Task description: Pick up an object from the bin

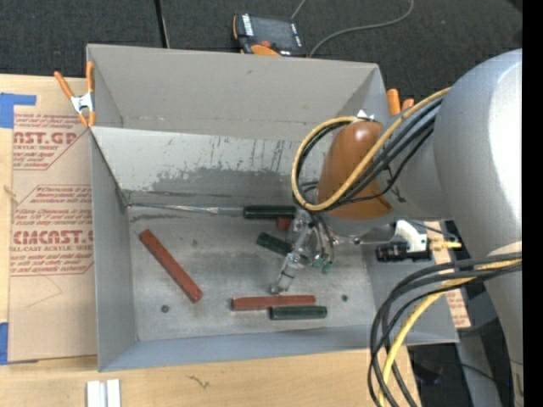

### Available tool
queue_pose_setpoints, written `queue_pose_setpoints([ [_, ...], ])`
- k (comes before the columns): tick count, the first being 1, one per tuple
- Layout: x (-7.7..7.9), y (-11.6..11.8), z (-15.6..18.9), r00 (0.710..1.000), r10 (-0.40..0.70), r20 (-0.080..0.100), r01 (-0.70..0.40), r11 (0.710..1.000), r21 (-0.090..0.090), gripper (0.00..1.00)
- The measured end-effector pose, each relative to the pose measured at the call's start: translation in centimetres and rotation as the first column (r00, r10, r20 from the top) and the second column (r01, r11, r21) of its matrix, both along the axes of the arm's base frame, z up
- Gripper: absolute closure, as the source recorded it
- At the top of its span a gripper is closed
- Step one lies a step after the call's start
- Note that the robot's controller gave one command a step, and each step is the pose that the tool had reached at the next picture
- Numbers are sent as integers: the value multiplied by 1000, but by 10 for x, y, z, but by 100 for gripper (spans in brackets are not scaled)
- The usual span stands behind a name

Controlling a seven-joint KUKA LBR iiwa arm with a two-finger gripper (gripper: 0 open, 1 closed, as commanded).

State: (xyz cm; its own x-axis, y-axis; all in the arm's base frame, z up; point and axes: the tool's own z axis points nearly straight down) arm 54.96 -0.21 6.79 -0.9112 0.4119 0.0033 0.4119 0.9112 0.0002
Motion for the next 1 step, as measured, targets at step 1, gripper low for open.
queue_pose_setpoints([
  [1,1,2,33,1000,27,7,-27,1000,-1,0],
])
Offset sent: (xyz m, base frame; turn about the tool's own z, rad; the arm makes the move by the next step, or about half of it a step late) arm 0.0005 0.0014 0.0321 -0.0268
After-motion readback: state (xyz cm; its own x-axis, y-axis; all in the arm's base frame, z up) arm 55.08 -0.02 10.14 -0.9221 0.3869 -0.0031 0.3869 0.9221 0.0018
